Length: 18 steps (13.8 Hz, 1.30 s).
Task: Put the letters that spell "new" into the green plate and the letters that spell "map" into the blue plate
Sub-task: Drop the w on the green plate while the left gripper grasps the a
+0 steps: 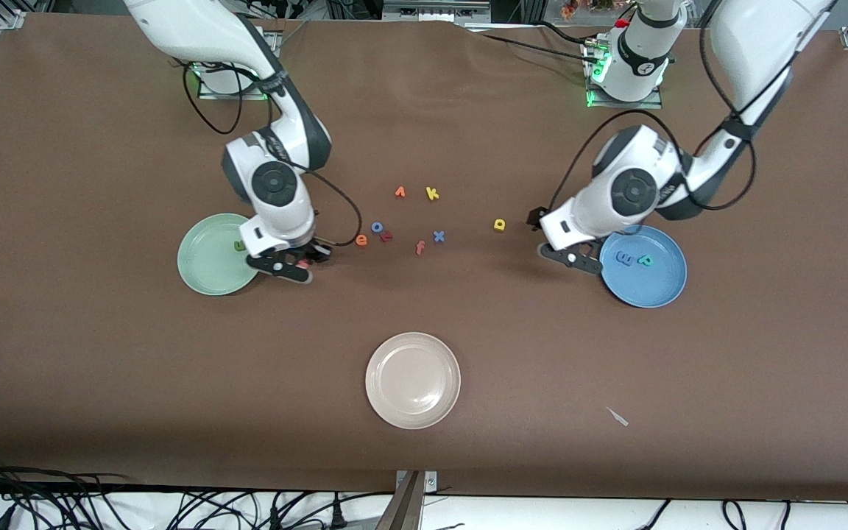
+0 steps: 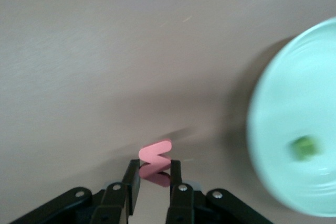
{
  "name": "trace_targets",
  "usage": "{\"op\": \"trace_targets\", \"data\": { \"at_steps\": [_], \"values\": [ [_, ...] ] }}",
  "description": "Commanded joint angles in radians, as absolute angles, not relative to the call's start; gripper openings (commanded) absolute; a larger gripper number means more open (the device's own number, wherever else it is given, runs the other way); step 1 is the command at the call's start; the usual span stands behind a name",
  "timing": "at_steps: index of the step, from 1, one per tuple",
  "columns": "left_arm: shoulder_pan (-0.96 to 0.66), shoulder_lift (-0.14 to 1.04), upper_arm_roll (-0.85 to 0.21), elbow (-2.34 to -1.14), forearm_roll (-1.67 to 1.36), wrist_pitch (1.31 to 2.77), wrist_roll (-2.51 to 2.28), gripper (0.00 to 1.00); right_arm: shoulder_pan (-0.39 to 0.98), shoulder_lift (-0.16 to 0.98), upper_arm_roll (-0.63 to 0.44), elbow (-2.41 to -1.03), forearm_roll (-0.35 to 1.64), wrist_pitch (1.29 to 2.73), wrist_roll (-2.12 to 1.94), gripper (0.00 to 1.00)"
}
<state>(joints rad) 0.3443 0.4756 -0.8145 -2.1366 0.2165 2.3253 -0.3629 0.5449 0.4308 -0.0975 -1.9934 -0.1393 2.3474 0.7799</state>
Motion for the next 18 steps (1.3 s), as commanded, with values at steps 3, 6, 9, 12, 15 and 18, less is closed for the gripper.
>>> {"op": "trace_targets", "data": {
  "at_steps": [3,6,9,12,15,18],
  "values": [
    [0.209,0.477,-0.807,-2.183,0.23,2.466,-0.667,1.0,0.548,0.299,-0.198,-2.164,-0.152,2.368,0.542,0.07],
    [0.195,0.531,-0.808,-2.18,0.427,2.474,-0.782,1.0,0.548,0.227,-0.335,-2.366,-0.152,2.57,0.328,0.08],
    [0.192,0.577,-0.81,-2.169,0.553,2.474,-0.871,1.0,0.548,0.23,-0.399,-2.407,-0.15,2.654,0.235,0.37],
    [0.193,0.62,-0.807,-2.168,0.572,2.528,-0.88,0.97,0.549,0.233,-0.387,-2.404,-0.141,2.655,0.287,0.7],
    [0.184,0.644,-0.804,-2.158,0.574,2.531,-0.905,0.88,0.551,0.232,-0.286,-2.392,-0.14,2.649,0.478,0.71],
    [0.183,0.644,-0.802,-2.158,0.603,2.53,-0.905,0.66,0.555,0.25,-0.166,-2.35,-0.14,2.649,0.714,0.71]
  ]
}}
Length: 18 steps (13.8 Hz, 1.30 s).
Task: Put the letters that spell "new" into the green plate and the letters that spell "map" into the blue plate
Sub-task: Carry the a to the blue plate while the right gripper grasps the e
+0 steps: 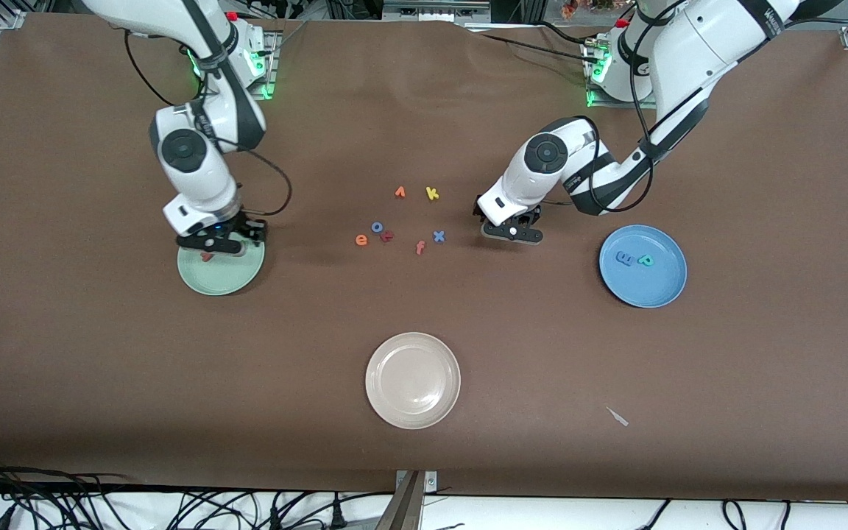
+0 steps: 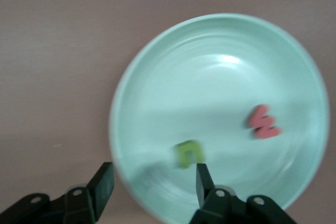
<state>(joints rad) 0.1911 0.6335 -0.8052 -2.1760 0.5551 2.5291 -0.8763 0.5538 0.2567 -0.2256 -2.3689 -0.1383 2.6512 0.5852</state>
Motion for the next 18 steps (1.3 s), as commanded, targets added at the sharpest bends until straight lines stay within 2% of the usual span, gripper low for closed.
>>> {"op": "trace_targets", "data": {
  "at_steps": [1,3,9,12,13,15,18],
  "values": [
    [0.183,0.644,-0.801,-2.16,0.603,2.53,-0.905,0.62,0.557,0.264,-0.119,-2.332,-0.14,2.646,0.8,0.71],
    [0.181,0.644,-0.795,-2.161,0.604,2.531,-0.905,0.48,0.563,0.296,-0.04,-2.301,-0.138,2.646,0.975,0.71],
    [0.179,0.646,-0.785,-2.166,0.646,2.53,-0.907,0.46,0.682,0.411,-0.021,-2.18,-0.138,2.646,1.27,0.72],
    [0.179,0.644,-0.787,-2.168,0.646,2.523,-0.907,0.06,0.713,0.466,-0.021,-2.116,-0.137,2.646,1.336,0.72],
    [0.181,0.641,-0.787,-2.166,0.646,2.519,-0.907,0.01,0.718,0.482,-0.023,-2.1,-0.138,2.646,1.347,0.72],
    [0.202,0.626,-0.79,-2.152,0.646,2.496,-0.891,0.0,0.727,0.498,-0.023,-2.092,-0.14,2.648,1.348,0.72],
    [0.241,0.609,-0.819,-2.07,0.629,2.325,-0.818,0.0,0.726,0.517,-0.028,-2.073,-0.147,2.648,1.347,0.72]
  ]
}}
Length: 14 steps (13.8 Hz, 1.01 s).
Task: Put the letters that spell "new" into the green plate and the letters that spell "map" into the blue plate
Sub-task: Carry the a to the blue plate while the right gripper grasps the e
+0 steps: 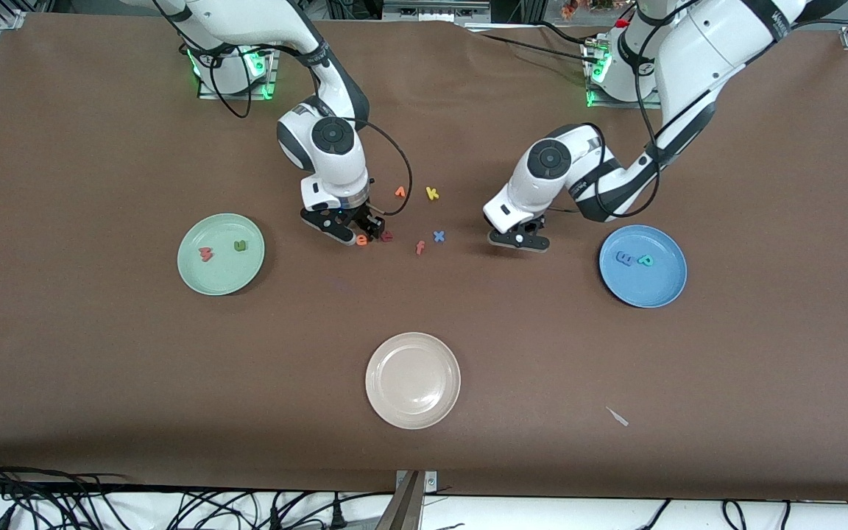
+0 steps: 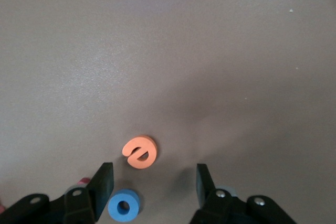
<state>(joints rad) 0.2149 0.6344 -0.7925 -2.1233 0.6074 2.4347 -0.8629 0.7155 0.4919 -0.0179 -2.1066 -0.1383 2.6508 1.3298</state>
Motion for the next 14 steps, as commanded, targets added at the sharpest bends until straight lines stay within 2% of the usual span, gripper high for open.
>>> {"op": "trace_targets", "data": {
  "at_steps": [1,5,7,11,12,14],
  "values": [
    [0.248,0.609,-0.824,-2.045,0.626,2.285,-0.778,0.0,0.726,0.532,-0.028,-2.059,-0.147,2.648,1.347,0.72],
    [0.424,0.607,-0.856,-1.976,0.49,2.169,-0.427,0.0,0.726,0.555,-0.029,-2.046,-0.15,2.654,1.347,0.65],
    [0.489,0.609,-0.853,-1.974,0.43,2.154,-0.287,0.0,0.724,0.558,-0.031,-2.042,-0.153,2.649,1.342,0.53],
    [0.647,0.609,-0.853,-1.924,0.425,2.03,-0.03,0.02,0.724,0.558,-0.037,-2.039,-0.158,2.646,1.332,0.18],
    [0.678,0.62,-0.85,-1.924,0.426,2.031,0.013,0.03,0.723,0.557,-0.038,-2.037,-0.163,2.646,1.331,0.12],
    [0.689,0.65,-0.827,-1.921,0.443,2.039,0.046,0.03,0.721,0.545,-0.044,-2.033,-0.163,2.631,1.319,0.12]
  ]
}}
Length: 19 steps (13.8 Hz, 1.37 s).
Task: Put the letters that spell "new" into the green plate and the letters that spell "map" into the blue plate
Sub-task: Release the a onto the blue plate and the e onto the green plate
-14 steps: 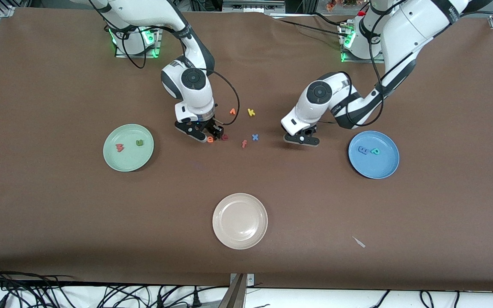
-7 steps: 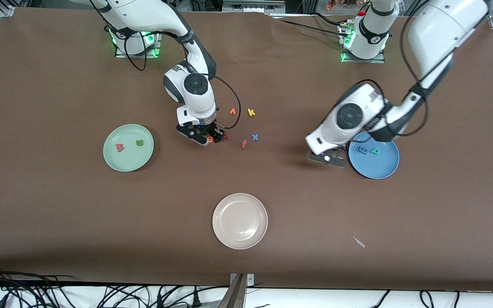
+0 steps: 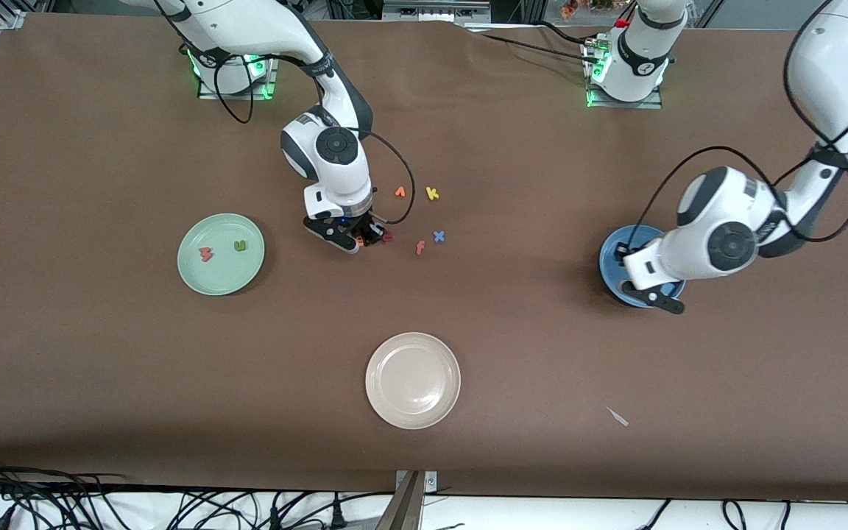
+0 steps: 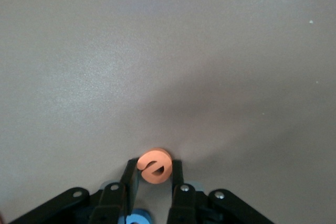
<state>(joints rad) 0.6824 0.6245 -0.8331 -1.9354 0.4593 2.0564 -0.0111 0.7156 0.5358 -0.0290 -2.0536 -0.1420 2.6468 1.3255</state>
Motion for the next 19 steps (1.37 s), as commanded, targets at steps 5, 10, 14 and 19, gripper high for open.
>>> {"op": "trace_targets", "data": {
  "at_steps": [5,10,14,19],
  "values": [
    [0.661,0.689,-0.805,-1.856,0.466,2.039,0.055,0.99,0.718,0.499,-0.08,-1.936,-0.16,2.397,1.212,0.1],
    [0.666,0.64,-0.876,-1.813,0.46,1.981,0.051,1.0,0.706,0.387,-0.201,-1.939,-0.14,2.198,0.87,0.1],
    [0.617,0.62,-0.991,-1.601,0.448,1.708,0.025,1.0,0.706,0.298,-0.351,-2.021,-0.138,2.175,0.527,0.1],
    [0.43,0.511,-0.947,-1.41,0.408,1.5,0.023,1.0,0.706,0.249,-0.512,-2.218,-0.137,2.393,0.253,0.15]
  ]
}}
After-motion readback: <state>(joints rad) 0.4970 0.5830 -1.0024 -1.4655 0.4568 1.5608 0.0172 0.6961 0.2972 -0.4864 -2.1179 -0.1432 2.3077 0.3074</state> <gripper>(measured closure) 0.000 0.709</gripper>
